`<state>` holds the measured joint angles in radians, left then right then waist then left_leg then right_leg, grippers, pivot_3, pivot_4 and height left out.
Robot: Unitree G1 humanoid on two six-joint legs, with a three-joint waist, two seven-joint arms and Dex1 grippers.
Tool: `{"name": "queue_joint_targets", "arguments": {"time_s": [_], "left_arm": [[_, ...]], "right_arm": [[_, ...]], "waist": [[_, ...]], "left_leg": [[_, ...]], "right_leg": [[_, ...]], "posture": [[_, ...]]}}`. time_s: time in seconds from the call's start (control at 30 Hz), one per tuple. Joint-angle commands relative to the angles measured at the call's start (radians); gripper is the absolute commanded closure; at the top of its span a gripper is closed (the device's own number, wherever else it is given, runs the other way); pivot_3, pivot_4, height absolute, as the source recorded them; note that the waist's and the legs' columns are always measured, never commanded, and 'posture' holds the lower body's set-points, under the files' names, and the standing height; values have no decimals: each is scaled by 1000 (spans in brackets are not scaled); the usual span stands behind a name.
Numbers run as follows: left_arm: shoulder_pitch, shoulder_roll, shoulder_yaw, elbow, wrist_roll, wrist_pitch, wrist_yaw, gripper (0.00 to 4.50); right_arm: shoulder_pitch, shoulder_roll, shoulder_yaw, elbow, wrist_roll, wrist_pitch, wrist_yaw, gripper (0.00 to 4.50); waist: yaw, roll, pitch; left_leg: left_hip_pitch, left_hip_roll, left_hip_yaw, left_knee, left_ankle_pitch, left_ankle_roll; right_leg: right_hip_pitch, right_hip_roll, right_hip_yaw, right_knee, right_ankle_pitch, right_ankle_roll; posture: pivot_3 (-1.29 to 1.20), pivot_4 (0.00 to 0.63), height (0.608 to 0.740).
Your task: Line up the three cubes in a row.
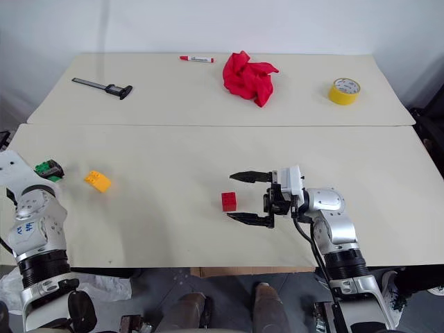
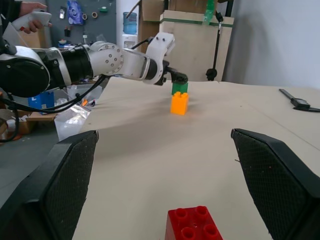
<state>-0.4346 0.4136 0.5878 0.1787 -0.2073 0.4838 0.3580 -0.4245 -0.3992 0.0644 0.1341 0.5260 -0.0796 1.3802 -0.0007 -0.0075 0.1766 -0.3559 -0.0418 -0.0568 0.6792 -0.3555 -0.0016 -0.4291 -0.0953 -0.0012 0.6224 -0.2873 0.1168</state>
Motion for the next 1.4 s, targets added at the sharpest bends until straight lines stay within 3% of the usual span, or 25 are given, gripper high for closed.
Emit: {"name": "queue_joint_targets", "arguments": {"time_s": [0.03, 0.1, 0.2, 0.47, 0.67, 0.77, 0.9, 1.03, 1.17, 1.23, 1.3, 1.4], "left_arm": [[-30, 35, 4, 1, -19, -14, -55, 0], [-33, 36, 2, 6, -16, 0, -56, 0], [-33, 40, 7, 30, 1, -2, -31, 596], [-17, 40, 12, 18, -10, 14, -33, 3017], [12, 46, 36, -33, -29, -56, -75, 3017], [32, 72, 47, -97, -98, -100, -209, 3017], [77, 195, 76, -190, -242, -168, -543, 3017], [175, 392, 49, -292, -447, -177, -1096, 3017], [217, 498, -115, -319, -510, -81, -1368, 3017], [218, 527, -322, -390, -453, -80, -1503, 3017], [171, 486, -486, -378, -365, -126, -1554, 3017], [99, 398, -589, -270, -258, -235, -1546, 3017]], "right_arm": [[12, 2, -18, -53, 8, -14, -14, 42], [20, 4, -17, -54, 5, -21, -20, 42], [31, 11, -15, -54, 0, -32, -34, 0], [30, 24, -13, -38, -10, -53, -44, 0], [29, 30, -14, -23, -16, -69, -45, 0], [36, 29, -13, -30, -17, -72, -48, 0], [43, 12, -33, -49, -13, -71, -59, 0], [34, -29, -89, -43, -2, -124, -33, 0], [53, -93, -116, -40, 13, -99, -4, 0], [66, -134, -132, -16, 5, -102, 12, 0], [75, -156, -143, 2, -10, -120, 15, 0], [94, -164, -148, -5, -16, -132, 5, 0]], "waist": [[0, 0, 0], [0, 0, 0], [0, 0, 0], [0, 0, 0], [-2, 0, 0], [-1, 0, 0], [-2, -1, 1], [-6, 1, 1], [1, 6, 2], [2, 6, 2], [1, 6, 2], [-4, 5, 3]], "left_leg": [[0, 0, 0, 0, 0, 0], [0, 0, 0, 1, 0, 0], [0, 0, 0, 1, 0, 0], [0, 0, 0, 1, 0, 0], [0, 0, 0, 1, 0, 0], [0, 0, 0, 1, 0, 0], [0, 1, 0, 1, 0, -1], [-1, 1, -1, 0, -1, -1], [0, 0, -1, 0, -1, 1], [1, 0, -1, 0, -1, 1], [0, 0, -2, 0, -1, 1], [0, 1, -2, 0, -1, 1]], "right_leg": [[0, 0, 0, 0, 0, 0], [0, 0, 0, 0, 0, 0], [0, 0, 0, 0, 0, 0], [0, 0, 0, 1, 0, 0], [0, 0, 0, 1, 0, 0], [0, 0, 0, 1, 0, 0], [0, 0, 0, 0, 0, 0], [0, -1, 0, -1, 0, 0], [2, -2, 2, -5, -1, -1], [3, -2, 5, -4, -1, -1], [3, -2, 6, -4, -1, -1], [2, 0, 6, -4, -1, -1]], "posture": [[0, 150, 740], [0, 150, 740], [0, 150, 740], [0, 150, 740], [0, 150, 740], [0, 150, 740], [0, 150, 740], [0, 150, 740], [0, 150, 740], [0, 150, 740], [0, 150, 740], [0, 150, 740]]}}
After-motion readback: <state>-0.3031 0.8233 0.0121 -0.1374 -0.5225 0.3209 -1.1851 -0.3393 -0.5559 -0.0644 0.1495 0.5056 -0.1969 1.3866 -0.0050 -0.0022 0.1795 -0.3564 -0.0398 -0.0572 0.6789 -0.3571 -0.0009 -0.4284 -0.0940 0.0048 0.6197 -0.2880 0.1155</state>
